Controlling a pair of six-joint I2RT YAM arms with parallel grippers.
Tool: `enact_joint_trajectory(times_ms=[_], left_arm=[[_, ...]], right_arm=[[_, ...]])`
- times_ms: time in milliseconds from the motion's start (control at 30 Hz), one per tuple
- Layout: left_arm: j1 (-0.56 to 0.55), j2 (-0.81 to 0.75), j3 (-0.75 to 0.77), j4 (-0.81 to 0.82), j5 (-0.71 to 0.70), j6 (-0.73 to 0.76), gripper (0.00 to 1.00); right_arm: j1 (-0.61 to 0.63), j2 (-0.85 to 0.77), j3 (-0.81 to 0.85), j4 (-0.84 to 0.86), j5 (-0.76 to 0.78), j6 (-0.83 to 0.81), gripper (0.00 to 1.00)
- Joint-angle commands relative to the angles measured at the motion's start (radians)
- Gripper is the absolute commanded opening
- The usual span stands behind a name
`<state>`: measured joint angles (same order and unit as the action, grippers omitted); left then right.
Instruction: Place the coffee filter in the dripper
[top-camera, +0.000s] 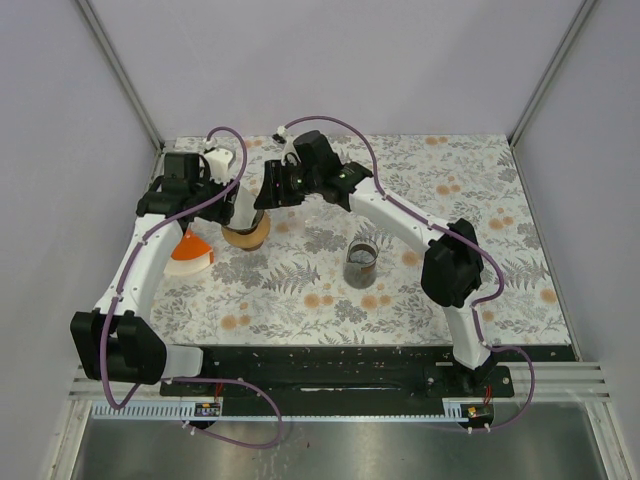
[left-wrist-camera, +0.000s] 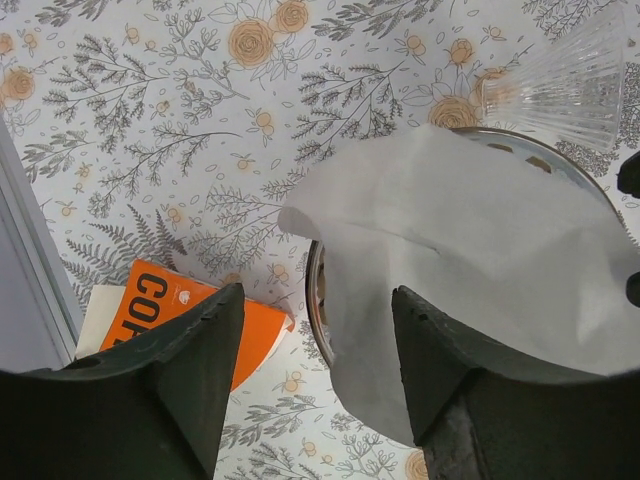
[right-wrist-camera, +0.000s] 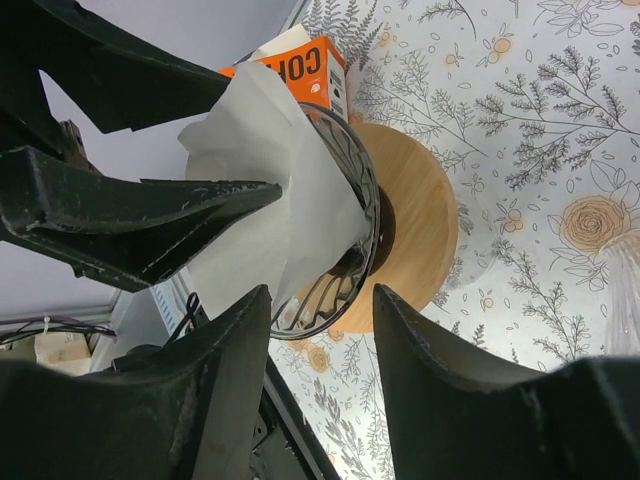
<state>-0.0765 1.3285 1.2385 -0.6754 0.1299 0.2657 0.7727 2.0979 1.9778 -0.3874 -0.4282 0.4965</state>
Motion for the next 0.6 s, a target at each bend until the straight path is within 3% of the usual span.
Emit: enact_joint_trajectory(times_ms=[0, 367, 567], left_arm=[[0.004, -0.040, 0.059, -0.001, 0.007, 0.009, 0.67], [0.004, -0.055, 0.114, -0.027, 0.001, 0.010, 0.82], [0.004, -0.064, 0.136, -0.038, -0.003, 0.010, 0.85]], right_arm=[[0.007, -0.032, 0.049, -0.005, 0.006, -0.033, 0.54], [0.005, -0.121, 0.070, -0.065, 0.066, -0.128, 0.60], [0.005, -0.159, 0.069, -0.090, 0.092, -0.159, 0.61]])
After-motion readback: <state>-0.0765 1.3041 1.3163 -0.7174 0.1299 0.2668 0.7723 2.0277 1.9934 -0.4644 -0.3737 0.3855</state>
